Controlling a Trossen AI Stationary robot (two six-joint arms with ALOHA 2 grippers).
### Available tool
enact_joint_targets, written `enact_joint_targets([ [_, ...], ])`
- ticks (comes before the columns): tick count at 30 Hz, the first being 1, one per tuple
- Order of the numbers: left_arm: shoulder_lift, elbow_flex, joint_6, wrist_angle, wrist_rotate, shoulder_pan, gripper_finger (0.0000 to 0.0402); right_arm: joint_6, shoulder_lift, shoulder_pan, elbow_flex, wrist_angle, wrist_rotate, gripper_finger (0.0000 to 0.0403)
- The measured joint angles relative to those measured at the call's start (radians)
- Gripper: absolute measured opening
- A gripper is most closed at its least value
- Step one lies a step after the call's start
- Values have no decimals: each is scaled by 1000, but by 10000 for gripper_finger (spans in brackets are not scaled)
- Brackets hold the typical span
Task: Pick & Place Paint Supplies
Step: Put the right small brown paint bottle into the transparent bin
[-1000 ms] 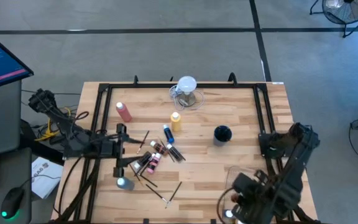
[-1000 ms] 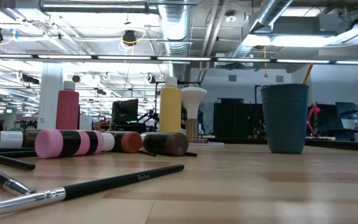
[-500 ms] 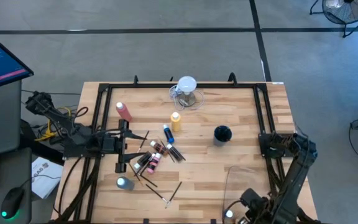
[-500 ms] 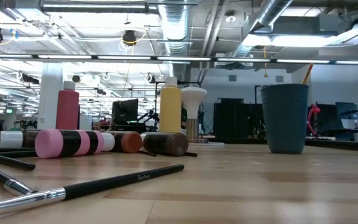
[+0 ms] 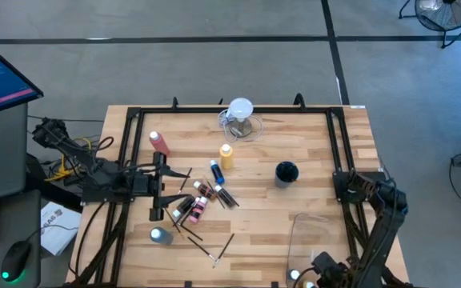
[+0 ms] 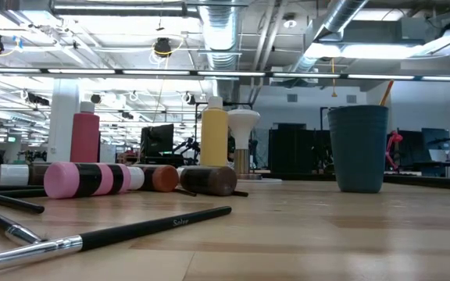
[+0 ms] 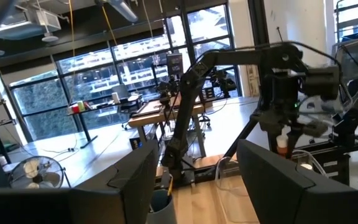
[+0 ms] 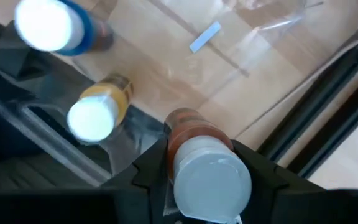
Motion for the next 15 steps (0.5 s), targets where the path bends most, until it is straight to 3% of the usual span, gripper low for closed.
enact_joint_targets([
  [15, 0, 0, 0, 3, 5, 0, 209, -26, -2, 7, -175, 201, -25, 130],
])
